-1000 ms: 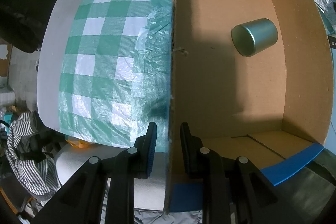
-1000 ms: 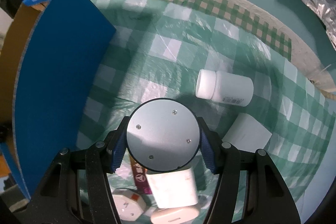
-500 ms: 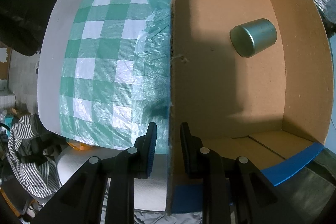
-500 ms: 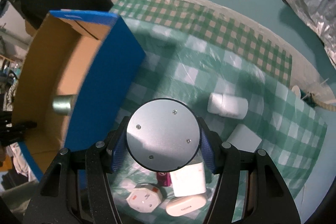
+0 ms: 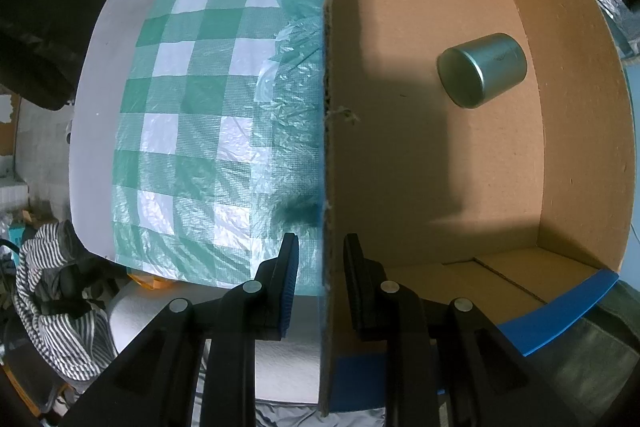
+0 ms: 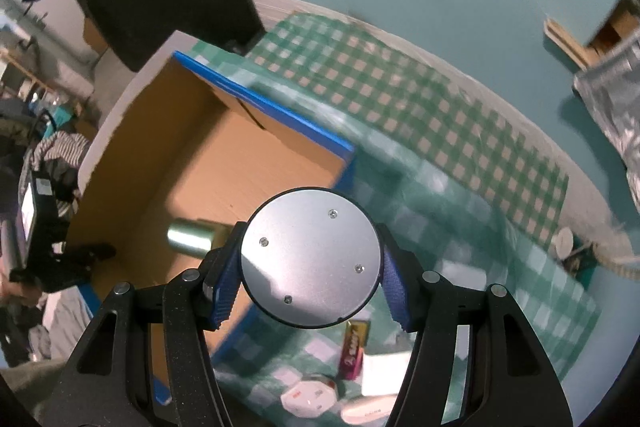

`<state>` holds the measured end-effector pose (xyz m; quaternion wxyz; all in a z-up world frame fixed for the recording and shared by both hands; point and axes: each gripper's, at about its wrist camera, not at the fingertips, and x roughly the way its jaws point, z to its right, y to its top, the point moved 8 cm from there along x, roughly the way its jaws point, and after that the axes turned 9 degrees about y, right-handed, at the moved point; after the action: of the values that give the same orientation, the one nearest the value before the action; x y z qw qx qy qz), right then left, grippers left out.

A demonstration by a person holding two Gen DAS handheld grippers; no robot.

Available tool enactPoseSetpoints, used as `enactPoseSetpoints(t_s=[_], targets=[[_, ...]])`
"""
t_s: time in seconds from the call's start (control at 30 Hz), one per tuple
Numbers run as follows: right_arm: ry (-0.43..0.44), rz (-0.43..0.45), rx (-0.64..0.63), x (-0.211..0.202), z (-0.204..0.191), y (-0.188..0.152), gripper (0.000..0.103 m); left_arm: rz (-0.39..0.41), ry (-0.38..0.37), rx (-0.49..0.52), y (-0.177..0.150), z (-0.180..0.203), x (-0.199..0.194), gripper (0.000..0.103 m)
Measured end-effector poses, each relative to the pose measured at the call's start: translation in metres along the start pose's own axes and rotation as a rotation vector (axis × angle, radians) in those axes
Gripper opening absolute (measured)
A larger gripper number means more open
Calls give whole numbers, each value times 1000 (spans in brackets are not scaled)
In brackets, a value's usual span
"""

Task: Organize rigid objects
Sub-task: 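Carry the white puck into the box and release it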

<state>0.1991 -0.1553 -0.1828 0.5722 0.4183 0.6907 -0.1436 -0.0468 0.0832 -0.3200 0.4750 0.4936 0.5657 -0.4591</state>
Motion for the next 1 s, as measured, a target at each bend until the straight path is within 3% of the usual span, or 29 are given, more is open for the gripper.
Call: enactPoseSetpoints(t_s=[0.43, 1.0], targets=[[4, -54, -100, 40, -35, 31, 62, -5, -4, -4, 0, 3, 1, 23], [-20, -154, -63, 79, -23, 16, 62, -25, 1, -8, 2, 5, 4, 23]])
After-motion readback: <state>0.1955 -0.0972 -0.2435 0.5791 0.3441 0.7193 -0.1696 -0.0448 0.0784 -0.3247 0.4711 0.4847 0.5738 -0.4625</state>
